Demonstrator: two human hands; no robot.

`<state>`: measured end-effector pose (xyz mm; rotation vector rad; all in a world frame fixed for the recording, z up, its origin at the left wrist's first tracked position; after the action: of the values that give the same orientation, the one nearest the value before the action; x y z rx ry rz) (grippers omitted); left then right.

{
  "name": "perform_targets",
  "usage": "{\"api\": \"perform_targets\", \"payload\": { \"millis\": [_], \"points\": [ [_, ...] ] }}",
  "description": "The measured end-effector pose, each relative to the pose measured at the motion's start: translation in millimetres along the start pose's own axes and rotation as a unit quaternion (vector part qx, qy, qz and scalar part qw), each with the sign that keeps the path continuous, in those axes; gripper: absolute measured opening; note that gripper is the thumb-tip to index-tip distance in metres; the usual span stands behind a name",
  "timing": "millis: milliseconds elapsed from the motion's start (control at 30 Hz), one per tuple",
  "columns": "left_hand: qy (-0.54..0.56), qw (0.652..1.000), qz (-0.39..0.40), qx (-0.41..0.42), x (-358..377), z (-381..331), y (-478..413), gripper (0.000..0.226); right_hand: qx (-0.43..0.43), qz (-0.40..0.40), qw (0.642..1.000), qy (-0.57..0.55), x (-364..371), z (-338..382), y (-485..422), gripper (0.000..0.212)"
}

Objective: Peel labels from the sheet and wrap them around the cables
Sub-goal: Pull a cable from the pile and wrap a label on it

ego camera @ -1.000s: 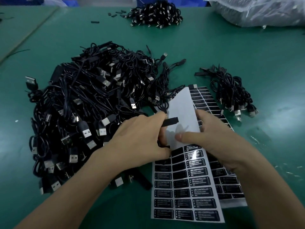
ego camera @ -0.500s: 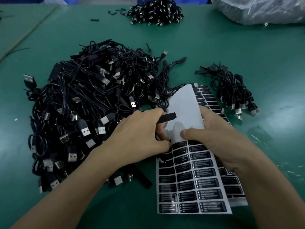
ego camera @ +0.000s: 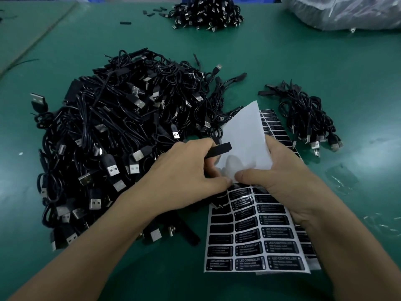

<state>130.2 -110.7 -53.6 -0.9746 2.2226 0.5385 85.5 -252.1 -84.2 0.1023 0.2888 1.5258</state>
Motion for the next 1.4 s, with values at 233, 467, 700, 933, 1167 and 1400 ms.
{"api": "perform_targets", "payload": {
  "millis": [233, 467, 700, 933, 1167, 1400],
  "points": [
    [0.018, 1.0, -0.001, 0.005, -1.6, 1.3, -2.1, 0.03, 0.016, 0.002, 1.0, -0.02, 0.5, -3.5, -0.3, 0.056],
    [0.03, 0.999, 0.0, 0.017, -0.9, 3.1, -2.7, 0.03, 0.03, 0.01, 0.999, -0.042, 3.8, -6.0, -0.8, 0.055],
    [0.015, 0.999, -0.023, 0.021, -2.6, 3.9, -4.0, 0.024, 0.029, 0.003, 0.999, -0.041, 2.0, -5.0, 0.0, 0.054],
    [0.023, 0.998, -0.043, 0.025, -6.1, 4.5, -3.5, 0.028, -0.001, -0.035, 0.998, 0.05, -9.1, 4.8, 2.6, 0.05],
    [0.128, 0.985, -0.111, -0.011, -26.3, 16.2, -3.4, 0.031, -0.011, -0.08, 0.968, 0.237, -20.6, 19.5, 12.5, 0.047],
    [0.247, 0.964, -0.096, -0.013, -28.8, 18.8, -5.2, 0.04, 0.039, -0.113, 0.914, 0.387, -25.0, 19.6, 16.6, 0.079]
  ]
}}
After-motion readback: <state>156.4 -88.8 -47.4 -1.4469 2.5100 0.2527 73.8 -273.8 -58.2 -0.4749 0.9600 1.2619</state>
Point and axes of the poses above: each hand's wrist, its own y-axis away from the middle knuckle, its own x-axis out of the palm, z = x × y, the point moved 10 cm from there along -y, towards the middle knuckle, and after that the axes turned 6 degrees about z, right-handed, at the moved point
